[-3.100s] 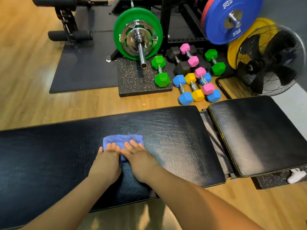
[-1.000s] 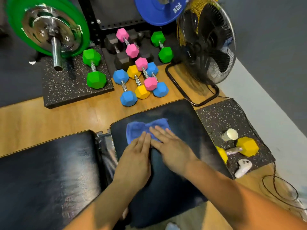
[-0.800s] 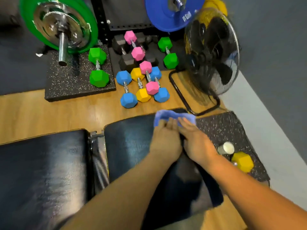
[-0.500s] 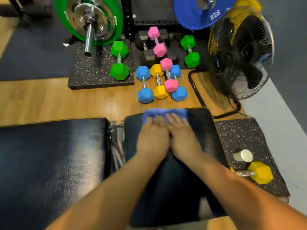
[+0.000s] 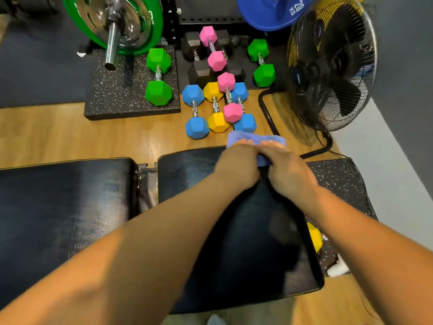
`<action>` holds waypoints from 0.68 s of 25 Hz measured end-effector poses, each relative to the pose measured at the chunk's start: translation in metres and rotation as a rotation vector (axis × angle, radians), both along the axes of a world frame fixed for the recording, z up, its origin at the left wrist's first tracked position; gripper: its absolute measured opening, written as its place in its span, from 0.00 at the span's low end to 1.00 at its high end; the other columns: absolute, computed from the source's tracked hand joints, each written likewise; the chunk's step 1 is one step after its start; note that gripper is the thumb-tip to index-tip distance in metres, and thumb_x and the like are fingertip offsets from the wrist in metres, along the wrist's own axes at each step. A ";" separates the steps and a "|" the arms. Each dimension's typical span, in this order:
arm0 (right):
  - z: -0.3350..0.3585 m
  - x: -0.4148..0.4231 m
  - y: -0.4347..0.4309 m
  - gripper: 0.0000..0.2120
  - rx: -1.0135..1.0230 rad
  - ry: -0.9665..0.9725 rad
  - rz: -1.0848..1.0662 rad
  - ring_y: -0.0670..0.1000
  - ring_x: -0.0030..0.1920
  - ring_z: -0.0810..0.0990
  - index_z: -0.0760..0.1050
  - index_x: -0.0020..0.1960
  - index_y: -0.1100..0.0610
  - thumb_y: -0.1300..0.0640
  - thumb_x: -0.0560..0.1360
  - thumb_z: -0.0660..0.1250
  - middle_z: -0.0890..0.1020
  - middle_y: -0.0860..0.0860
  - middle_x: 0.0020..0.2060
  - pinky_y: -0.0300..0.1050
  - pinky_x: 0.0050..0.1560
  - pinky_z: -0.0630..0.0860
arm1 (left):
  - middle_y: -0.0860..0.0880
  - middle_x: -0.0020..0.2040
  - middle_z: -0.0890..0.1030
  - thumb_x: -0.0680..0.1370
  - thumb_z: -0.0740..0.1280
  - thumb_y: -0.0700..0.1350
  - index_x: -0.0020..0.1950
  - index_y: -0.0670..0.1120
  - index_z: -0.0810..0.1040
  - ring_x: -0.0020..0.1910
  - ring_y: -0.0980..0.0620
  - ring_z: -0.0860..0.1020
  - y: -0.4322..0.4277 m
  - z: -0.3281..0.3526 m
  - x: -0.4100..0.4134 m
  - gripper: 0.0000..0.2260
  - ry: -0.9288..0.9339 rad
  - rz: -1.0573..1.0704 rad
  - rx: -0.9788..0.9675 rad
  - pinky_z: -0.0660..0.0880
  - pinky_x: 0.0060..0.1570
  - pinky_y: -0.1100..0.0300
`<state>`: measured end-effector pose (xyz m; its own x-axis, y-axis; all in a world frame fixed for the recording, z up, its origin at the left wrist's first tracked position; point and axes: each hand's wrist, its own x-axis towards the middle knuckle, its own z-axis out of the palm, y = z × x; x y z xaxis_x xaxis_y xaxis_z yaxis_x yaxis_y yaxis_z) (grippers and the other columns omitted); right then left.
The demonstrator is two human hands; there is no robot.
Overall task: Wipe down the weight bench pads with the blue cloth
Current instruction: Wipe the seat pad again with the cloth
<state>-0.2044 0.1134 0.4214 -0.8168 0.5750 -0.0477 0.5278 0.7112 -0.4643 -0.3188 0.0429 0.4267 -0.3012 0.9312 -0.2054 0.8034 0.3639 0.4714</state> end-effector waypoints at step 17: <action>0.000 -0.124 -0.046 0.13 -0.009 -0.239 0.206 0.59 0.51 0.76 0.70 0.60 0.54 0.58 0.76 0.58 0.79 0.57 0.53 0.48 0.45 0.72 | 0.41 0.47 0.82 0.77 0.61 0.45 0.47 0.49 0.77 0.49 0.40 0.78 -0.073 0.014 -0.133 0.06 0.240 -0.105 -0.356 0.71 0.41 0.57</action>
